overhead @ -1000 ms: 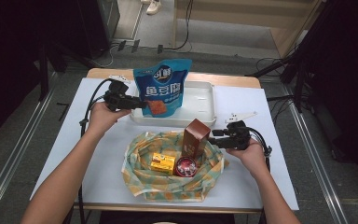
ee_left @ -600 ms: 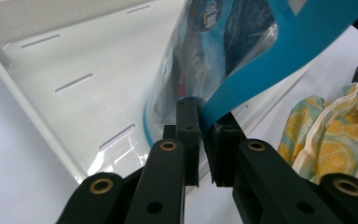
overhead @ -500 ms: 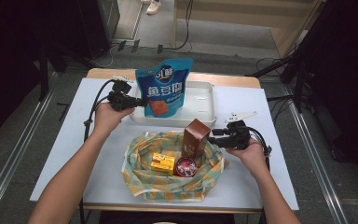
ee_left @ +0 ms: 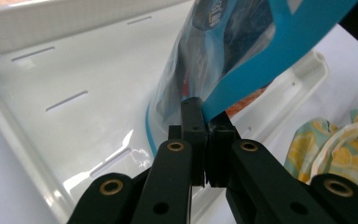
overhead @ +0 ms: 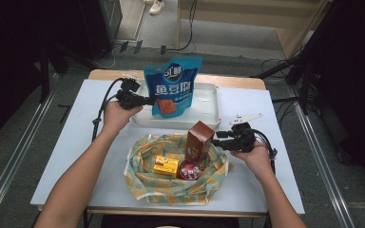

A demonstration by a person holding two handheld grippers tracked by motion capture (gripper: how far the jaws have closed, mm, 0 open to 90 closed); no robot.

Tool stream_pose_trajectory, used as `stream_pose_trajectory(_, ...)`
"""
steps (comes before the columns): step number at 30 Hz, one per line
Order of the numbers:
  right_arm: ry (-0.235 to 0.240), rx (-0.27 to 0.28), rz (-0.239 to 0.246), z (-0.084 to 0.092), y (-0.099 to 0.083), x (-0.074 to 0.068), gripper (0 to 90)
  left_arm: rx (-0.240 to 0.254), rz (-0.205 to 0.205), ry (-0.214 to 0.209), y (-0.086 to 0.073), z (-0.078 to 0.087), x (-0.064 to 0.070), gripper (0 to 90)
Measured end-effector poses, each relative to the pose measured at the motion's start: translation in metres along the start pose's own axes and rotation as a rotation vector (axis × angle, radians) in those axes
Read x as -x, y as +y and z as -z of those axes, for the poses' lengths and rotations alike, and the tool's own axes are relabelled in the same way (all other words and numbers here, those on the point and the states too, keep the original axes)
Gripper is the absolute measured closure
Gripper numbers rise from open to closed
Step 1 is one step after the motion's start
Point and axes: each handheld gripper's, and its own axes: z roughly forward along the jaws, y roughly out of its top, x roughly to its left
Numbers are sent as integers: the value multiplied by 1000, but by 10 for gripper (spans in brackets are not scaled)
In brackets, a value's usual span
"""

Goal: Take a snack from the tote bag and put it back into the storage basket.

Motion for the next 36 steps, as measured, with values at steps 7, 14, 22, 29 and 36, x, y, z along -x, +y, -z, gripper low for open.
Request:
stream_pose_trajectory(7,0,4,-4,1,0,1,492,23,17,-20,4,-9,-2,896)
stream_pose_trajectory(14,2,21,-6,1,1,-1,494,1,16,6,17,-15,-5,898)
stream_pose_trajectory(22,1,17,-2,1,0,-1,495,11,31,16,28,-23,-11,899)
stream_pose_trajectory(29,-7,30,-9,5,0,-2,500,8,17,32,36,-31,-10,900)
stream_pose_trajectory(36,-11,46,-9,8,-2,-5,502,8,14,36,44,-38,-12,900)
